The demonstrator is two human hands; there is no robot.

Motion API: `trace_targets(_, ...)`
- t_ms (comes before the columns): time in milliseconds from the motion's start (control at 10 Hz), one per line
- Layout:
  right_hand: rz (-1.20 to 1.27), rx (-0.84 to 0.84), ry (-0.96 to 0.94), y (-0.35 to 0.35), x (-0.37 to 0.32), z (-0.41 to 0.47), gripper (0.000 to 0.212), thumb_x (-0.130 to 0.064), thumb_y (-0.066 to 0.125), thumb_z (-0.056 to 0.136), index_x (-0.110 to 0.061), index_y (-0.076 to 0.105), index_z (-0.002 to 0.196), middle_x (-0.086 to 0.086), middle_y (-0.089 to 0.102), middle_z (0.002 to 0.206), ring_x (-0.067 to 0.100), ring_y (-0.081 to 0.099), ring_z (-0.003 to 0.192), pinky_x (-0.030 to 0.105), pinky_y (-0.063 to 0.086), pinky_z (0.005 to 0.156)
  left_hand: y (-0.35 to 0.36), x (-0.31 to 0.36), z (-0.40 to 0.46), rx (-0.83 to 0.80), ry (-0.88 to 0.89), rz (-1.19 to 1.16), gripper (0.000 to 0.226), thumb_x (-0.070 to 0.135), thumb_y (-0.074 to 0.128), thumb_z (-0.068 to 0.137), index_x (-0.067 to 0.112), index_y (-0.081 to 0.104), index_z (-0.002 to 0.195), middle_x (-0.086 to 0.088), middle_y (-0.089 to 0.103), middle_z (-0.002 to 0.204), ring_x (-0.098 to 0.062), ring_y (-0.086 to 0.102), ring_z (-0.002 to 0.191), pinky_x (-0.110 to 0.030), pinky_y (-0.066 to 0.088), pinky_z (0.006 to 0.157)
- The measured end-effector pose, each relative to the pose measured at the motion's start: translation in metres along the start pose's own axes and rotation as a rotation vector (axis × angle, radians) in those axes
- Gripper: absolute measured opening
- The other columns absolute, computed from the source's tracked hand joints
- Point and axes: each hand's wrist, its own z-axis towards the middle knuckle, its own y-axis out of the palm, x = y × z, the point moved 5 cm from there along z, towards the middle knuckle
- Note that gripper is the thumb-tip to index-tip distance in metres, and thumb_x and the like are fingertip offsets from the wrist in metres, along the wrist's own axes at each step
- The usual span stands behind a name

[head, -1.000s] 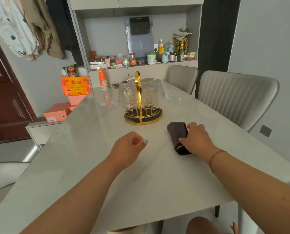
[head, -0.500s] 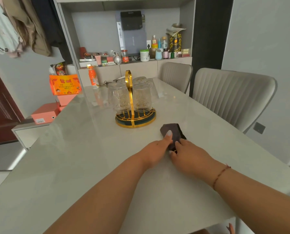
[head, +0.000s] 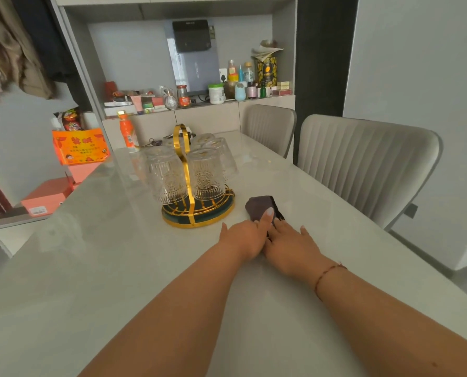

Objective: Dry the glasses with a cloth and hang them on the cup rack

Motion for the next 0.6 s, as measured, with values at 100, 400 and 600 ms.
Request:
trace_targets(100, 0.006, 0.013, -0.009, 0.0, 0.001, 0.005, 0.06, -0.046, 0.011, 0.098, -0.025, 0.006, 0.153, 0.002, 0.005, 0.162, 0.018, 0.002, 0.148, 0.054, -0.001, 0.116, 0.002, -0.002, 0.005, 0.034, 0.003, 0.028, 0.091, 0.065, -0.001, 0.095, 0.008, 0.059, 0.133, -0.016, 0.061, 0.132, -0.032, 0.045, 0.133, -0.054, 0.001, 0.12)
trace_targets(400, 0.042, 0.017, -0.014, -0.002, 0.002, 0.003, 0.055, -0.042, 0.012, 0.1, -0.028, 0.008, 0.153, 0.0, 0.006, 0.162, 0.016, 0.002, 0.148, 0.053, -0.002, 0.117, 0.012, -0.004, -0.004, 0.013, 0.086, -0.038, 0.072, 0.059, 0.002, 0.099, 0.023, 0.032, 0.153, -0.004, 0.033, 0.159, -0.022, 0.02, 0.15, -0.053, -0.008, 0.118)
trace_targets(600, 0.163, 0.155, 0.002, -0.019, 0.004, -0.015, 0.062, -0.05, 0.022, 0.099, -0.022, 0.012, 0.153, 0.0, 0.005, 0.162, 0.013, -0.006, 0.148, 0.05, -0.009, 0.117, 0.011, -0.014, -0.034, 0.124, 0.095, -0.137, 0.068, 0.056, 0.012, 0.101, 0.016, 0.028, 0.154, -0.004, 0.029, 0.161, -0.019, 0.014, 0.152, -0.048, -0.004, 0.12)
